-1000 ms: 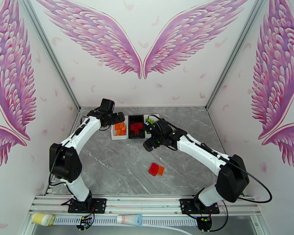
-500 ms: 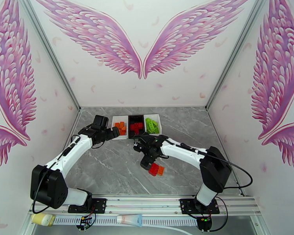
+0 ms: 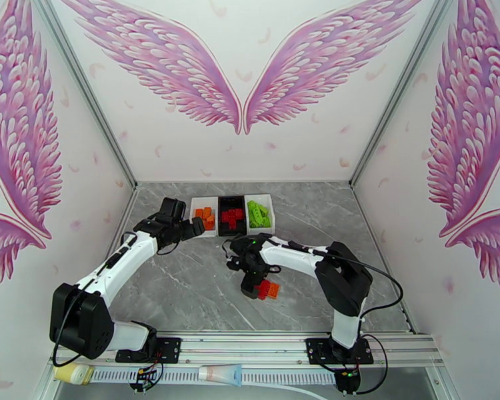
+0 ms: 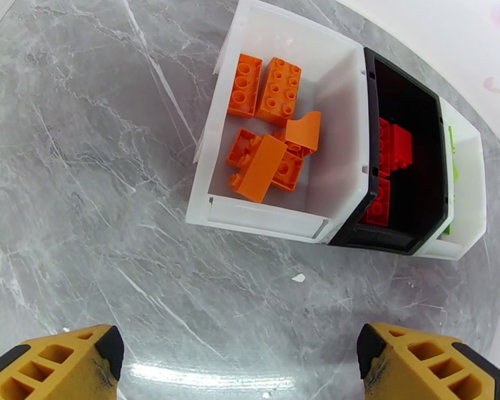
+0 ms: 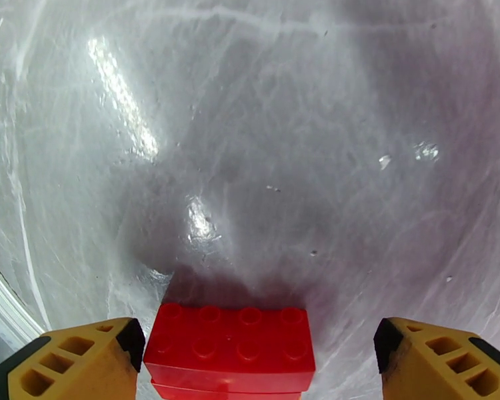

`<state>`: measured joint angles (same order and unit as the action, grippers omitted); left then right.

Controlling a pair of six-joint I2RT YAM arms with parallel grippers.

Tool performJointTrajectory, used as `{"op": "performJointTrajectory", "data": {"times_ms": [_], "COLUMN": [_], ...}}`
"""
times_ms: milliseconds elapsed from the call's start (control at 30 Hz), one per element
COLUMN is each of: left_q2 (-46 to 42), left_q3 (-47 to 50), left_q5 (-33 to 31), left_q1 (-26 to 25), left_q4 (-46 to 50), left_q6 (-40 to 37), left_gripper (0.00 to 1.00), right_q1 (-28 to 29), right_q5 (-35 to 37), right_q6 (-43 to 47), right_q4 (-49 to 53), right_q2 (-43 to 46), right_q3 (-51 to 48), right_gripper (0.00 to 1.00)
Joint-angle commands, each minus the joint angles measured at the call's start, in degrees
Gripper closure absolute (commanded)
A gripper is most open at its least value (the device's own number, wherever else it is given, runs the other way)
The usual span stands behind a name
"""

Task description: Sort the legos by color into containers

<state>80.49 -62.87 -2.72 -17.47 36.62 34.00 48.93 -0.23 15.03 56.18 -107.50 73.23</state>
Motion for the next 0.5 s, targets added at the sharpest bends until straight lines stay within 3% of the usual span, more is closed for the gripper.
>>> {"op": "performJointTrajectory", "data": {"times_ms": [0,467], "left_q2": [1.2,0.45], "left_q3": [-1.61,-0.92], "left_q5": [-0.54,-1.06], "left_q1": [-0.53,-1.38], "left_q4": [-0.61,-0.58], "left_q6": [-1.12,-2.45], "left_gripper": [0.02,0.02], "right_q1": [0.64,0.47], "right_q5": [-0.5,-0.76], "right_q6": [-0.74,-6.07], "right_q4": [1.95,3.31], "right_q2": [-0.69,-1.26], "right_q3": [1.2,2.5], "right_gripper": [0.07,0.34]}}
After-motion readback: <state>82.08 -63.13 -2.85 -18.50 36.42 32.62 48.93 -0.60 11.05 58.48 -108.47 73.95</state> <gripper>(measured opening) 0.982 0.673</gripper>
